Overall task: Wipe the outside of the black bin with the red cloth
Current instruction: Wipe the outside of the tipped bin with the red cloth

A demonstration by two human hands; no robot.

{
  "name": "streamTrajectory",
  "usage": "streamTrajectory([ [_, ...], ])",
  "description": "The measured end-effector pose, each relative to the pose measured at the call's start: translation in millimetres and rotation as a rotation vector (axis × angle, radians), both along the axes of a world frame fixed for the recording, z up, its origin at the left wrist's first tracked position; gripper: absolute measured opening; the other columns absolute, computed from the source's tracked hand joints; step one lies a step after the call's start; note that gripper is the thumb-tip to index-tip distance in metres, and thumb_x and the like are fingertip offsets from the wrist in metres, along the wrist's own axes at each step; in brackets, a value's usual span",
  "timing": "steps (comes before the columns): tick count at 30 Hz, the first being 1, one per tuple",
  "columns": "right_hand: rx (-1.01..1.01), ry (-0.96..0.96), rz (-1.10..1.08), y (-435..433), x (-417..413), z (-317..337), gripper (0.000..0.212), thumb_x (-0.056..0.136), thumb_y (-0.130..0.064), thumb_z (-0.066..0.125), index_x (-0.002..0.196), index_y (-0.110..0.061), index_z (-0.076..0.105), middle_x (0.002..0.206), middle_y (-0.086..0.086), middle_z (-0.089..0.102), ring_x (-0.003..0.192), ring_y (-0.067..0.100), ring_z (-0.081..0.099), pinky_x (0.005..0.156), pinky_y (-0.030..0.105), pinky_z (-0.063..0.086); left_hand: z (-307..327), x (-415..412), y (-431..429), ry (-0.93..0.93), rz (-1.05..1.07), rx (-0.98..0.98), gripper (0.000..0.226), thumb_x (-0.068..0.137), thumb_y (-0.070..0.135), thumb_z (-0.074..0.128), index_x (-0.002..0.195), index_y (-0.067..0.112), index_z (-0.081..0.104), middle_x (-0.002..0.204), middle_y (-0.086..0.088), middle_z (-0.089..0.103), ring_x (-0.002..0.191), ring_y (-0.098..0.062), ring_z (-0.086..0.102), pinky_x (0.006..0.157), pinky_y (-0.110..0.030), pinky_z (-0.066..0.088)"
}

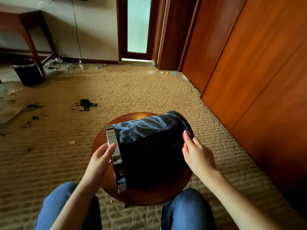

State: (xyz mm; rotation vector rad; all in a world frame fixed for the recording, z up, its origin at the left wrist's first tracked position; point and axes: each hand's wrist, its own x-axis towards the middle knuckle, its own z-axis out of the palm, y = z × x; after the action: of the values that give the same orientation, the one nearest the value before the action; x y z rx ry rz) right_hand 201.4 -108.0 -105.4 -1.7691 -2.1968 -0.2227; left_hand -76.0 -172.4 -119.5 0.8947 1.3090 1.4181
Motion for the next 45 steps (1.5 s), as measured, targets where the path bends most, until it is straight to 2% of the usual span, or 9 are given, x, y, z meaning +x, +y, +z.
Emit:
streamTrajectory([
  [7, -0.001, 0.072, -0.099, 34.8, -17.5, 18.7, 0.041, 0.093, -0.018, 0.048, 0.134, -0.014, 0.051, 0.112, 0.015, 0.059, 0.086, 0.038, 0.063, 0.07, 0.041, 0.048, -0.7, 2.1, 2.0, -0.011, 0.026, -0.02, 0.022, 0.098, 0.021, 0.048, 0.105, 0.009, 0.065, 0.099, -0.014, 0.07, 0.092, -0.026, 0.064, 0.084, -0.041, 0.045],
  [11, 0.15, 0.042, 0.041, -1.0, -96.5, 7.5, 0.038, 0.074, -0.014, 0.06, 0.109, -0.004, 0.066, 0.075, 0.01, 0.059, 0.047, 0.028, 0.059, 0.037, 0.028, 0.04, 1.1, -1.0, 5.8, -0.009, 0.026, -0.023, 0.023, 0.099, 0.021, 0.047, 0.104, 0.008, 0.065, 0.097, -0.014, 0.069, 0.09, -0.026, 0.062, 0.082, -0.04, 0.043],
  [15, 0.115, 0.141, 0.305, -59.6, -171.7, -0.2, 0.048, 0.078, -0.025, 0.037, 0.112, -0.013, 0.068, 0.076, 0.002, 0.061, 0.051, 0.02, 0.059, 0.037, 0.024, 0.04, -1.9, -3.9, 9.8, 0.007, 0.037, -0.002, 0.021, 0.099, 0.02, 0.047, 0.086, 0.013, 0.062, 0.072, 0.002, 0.064, 0.073, -0.013, 0.055, 0.07, -0.034, 0.04],
  [18, 0.09, 0.125, 0.342, -50.8, -141.1, -0.5, 0.047, 0.079, -0.027, 0.039, 0.117, -0.022, 0.066, 0.079, 0.001, 0.06, 0.053, 0.024, 0.059, 0.036, 0.027, 0.04, -3.4, -1.8, 9.1, 0.006, 0.033, 0.006, 0.02, 0.099, 0.021, 0.047, 0.092, 0.014, 0.064, 0.076, 0.003, 0.068, 0.071, -0.008, 0.061, 0.065, -0.026, 0.047],
  [24, -0.092, 0.108, -0.138, 12.6, -11.5, 15.8, 0.048, 0.094, -0.02, 0.044, 0.142, -0.025, 0.042, 0.117, 0.014, 0.058, 0.091, 0.037, 0.062, 0.073, 0.042, 0.05, -0.3, 2.5, 7.8, 0.005, 0.031, 0.018, 0.022, 0.099, 0.024, 0.047, 0.099, 0.011, 0.065, 0.087, -0.005, 0.07, 0.08, -0.015, 0.065, 0.072, -0.03, 0.049],
  [28, 0.152, 0.054, 0.055, -12.4, -102.4, 2.6, 0.05, 0.068, -0.017, 0.07, 0.115, -0.003, 0.063, 0.076, 0.012, 0.061, 0.048, 0.03, 0.061, 0.037, 0.029, 0.041, 3.1, 4.4, 5.8, -0.015, 0.045, 0.018, 0.021, 0.099, 0.02, 0.046, 0.097, 0.011, 0.065, 0.079, 0.0, 0.071, 0.073, -0.014, 0.066, 0.064, -0.026, 0.052],
  [34, 0.028, 0.121, 0.4, -39.7, -144.3, 6.7, 0.045, 0.076, -0.027, 0.058, 0.12, -0.023, 0.064, 0.081, 0.004, 0.064, 0.053, 0.029, 0.063, 0.041, 0.029, 0.045, 0.5, -2.7, 5.0, 0.013, 0.036, -0.024, 0.023, 0.098, 0.024, 0.049, 0.095, 0.009, 0.066, 0.082, -0.003, 0.065, 0.082, -0.019, 0.056, 0.07, -0.034, 0.042],
  [40, -0.061, 0.117, -0.135, 19.5, -24.5, 29.4, 0.046, 0.095, -0.025, 0.04, 0.142, -0.026, 0.041, 0.115, 0.012, 0.061, 0.098, 0.034, 0.061, 0.078, 0.038, 0.047, -2.5, -3.4, 3.4, -0.05, -0.006, -0.018, 0.035, 0.093, 0.033, 0.058, 0.102, -0.001, 0.061, 0.084, -0.006, 0.061, 0.082, -0.019, 0.055, 0.072, -0.033, 0.039],
  [45, 0.115, -0.027, 0.18, -23.6, -136.5, 7.8, 0.049, 0.067, -0.023, 0.072, 0.111, -0.005, 0.063, 0.073, 0.008, 0.063, 0.049, 0.028, 0.063, 0.04, 0.027, 0.042, -0.4, -6.1, 4.9, -0.07, -0.022, -0.022, 0.041, 0.083, 0.043, 0.066, 0.1, 0.007, 0.057, 0.083, -0.013, 0.046, 0.071, -0.015, 0.046, 0.06, -0.027, 0.035],
])
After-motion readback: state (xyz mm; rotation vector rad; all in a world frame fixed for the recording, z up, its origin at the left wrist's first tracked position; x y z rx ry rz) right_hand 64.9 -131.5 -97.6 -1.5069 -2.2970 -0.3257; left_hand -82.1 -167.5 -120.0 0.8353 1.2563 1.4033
